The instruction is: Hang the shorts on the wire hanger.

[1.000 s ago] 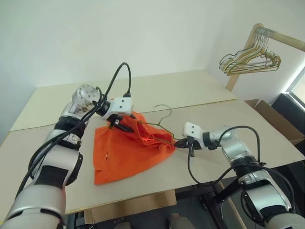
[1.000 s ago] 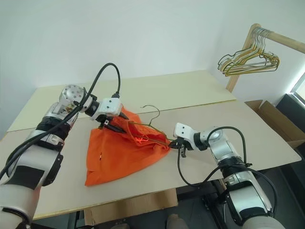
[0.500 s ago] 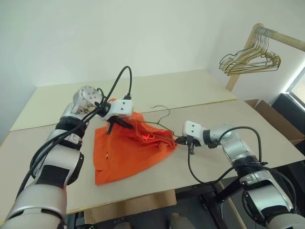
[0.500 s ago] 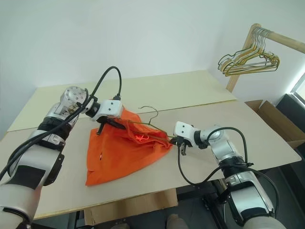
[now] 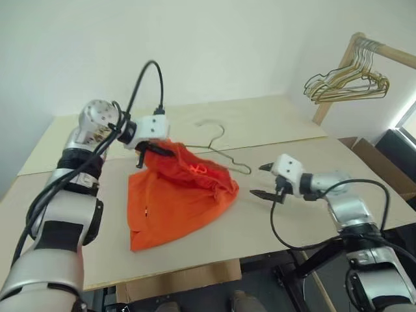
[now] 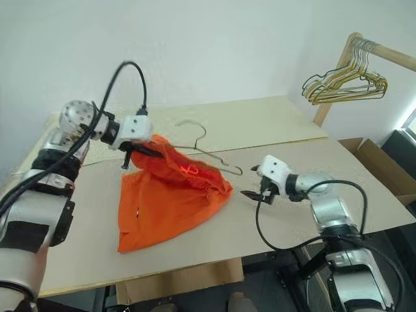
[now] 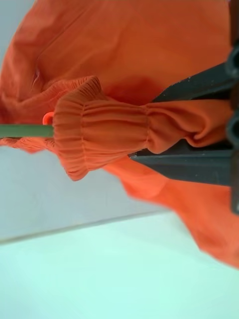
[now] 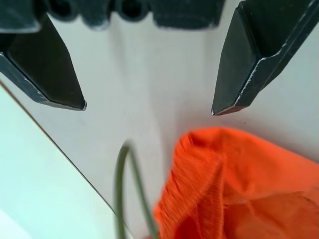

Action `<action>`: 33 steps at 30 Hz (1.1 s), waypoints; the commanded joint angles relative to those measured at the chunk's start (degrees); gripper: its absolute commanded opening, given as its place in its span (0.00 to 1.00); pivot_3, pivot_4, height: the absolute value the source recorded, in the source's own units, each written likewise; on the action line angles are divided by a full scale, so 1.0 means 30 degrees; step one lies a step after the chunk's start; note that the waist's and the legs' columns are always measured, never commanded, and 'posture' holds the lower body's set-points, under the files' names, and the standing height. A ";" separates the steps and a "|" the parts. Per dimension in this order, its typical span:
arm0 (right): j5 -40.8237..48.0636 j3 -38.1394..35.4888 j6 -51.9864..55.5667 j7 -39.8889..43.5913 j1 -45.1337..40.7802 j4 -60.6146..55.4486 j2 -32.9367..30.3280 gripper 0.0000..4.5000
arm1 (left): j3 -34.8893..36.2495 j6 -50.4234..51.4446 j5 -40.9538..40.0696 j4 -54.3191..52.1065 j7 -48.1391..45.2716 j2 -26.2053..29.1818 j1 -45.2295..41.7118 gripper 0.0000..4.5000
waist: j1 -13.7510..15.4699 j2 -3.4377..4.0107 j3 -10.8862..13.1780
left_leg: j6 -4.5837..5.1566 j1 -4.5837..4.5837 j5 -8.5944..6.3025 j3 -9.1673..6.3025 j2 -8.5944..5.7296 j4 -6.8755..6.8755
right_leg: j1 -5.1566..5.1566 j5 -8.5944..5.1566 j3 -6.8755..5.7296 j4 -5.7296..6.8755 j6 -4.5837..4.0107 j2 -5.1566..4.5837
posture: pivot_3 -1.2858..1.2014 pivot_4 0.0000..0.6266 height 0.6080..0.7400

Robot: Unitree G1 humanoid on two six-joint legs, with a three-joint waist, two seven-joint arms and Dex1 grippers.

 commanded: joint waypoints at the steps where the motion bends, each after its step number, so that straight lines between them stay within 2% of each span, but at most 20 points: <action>1: 0.0742 -0.1085 0.0275 -0.1005 0.1484 -0.1378 -0.0090 0.99 | 0.0716 -0.0087 -0.0648 -0.0487 -0.0059 0.0305 -0.0617 0.00 | 0.0093 -0.0001 0.0000 | 0.0001 0.0007 -0.0001 0.0006 0.0001 -0.0001 | 0.0000 -0.0001 0.0002 0.0004 0.0001 0.0001 | 0.51 0.00 1.00; 5: 0.0959 -0.0782 0.0905 -0.2319 0.2072 -0.1752 0.1287 0.99 | 0.0876 0.0014 -0.0676 -0.0596 -0.0272 0.0289 -0.0985 0.00 | 0.0046 -0.0003 0.0002 | 0.0002 0.0029 0.0000 0.0021 0.0007 0.0002 | -0.0009 -0.0003 0.0024 0.0040 0.0002 0.0022 | 0.51 0.00 1.00; 13: 0.4270 -0.1019 0.4059 -0.2670 0.1131 -0.3712 0.4039 0.99 | 0.0899 -0.0029 -0.0557 -0.0265 -0.0039 0.0264 -0.2003 0.00 | 0.0065 -0.0003 0.0003 | 0.0002 0.0029 0.0000 0.0010 0.0004 0.0004 | -0.0002 -0.0004 0.0031 0.0042 0.0004 0.0029 | 0.51 0.00 1.00; 19: 0.1830 0.1056 0.2175 -0.3657 0.1059 -0.2599 0.4427 0.99 | 0.0918 -0.0079 -0.0604 -0.0221 -0.0026 0.0267 -0.2094 0.00 | 0.0257 -0.0004 0.0002 | 0.0011 -0.0014 -0.0005 0.0011 0.0004 0.0013 | -0.0029 -0.0006 0.0020 0.0023 0.0007 0.0025 | 0.51 0.00 1.00; 31: 0.1284 0.1446 0.1653 -0.4577 -0.1331 0.1468 0.5611 0.99 | 0.0995 -0.0170 -0.0708 -0.0222 0.0212 0.0197 -0.1881 0.00 | 0.0174 -0.0004 0.0003 | 0.0010 -0.0001 -0.0005 0.0009 0.0007 0.0014 | -0.0030 -0.0003 0.0018 0.0045 0.0002 0.0027 | 0.51 0.00 1.00; 32: 0.1007 0.1621 0.1372 -0.4648 -0.1440 0.1762 0.5617 0.91 | 0.0998 -0.0184 -0.0712 -0.0215 0.0236 0.0184 -0.1856 0.00 | 0.0184 -0.0004 0.0002 | 0.0010 -0.0002 -0.0005 0.0008 0.0006 0.0013 | -0.0031 -0.0003 0.0018 0.0046 0.0002 0.0026 | 0.51 0.00 1.00; 33: 0.0807 0.1747 0.1133 -0.4697 -0.1518 0.1985 0.5620 0.87 | 0.0999 -0.0194 -0.0715 -0.0203 0.0253 0.0175 -0.1843 0.00 | 0.0192 -0.0004 0.0002 | 0.0010 -0.0003 -0.0005 0.0007 0.0005 0.0014 | -0.0030 -0.0003 0.0017 0.0046 0.0001 0.0026 | 0.51 0.00 1.00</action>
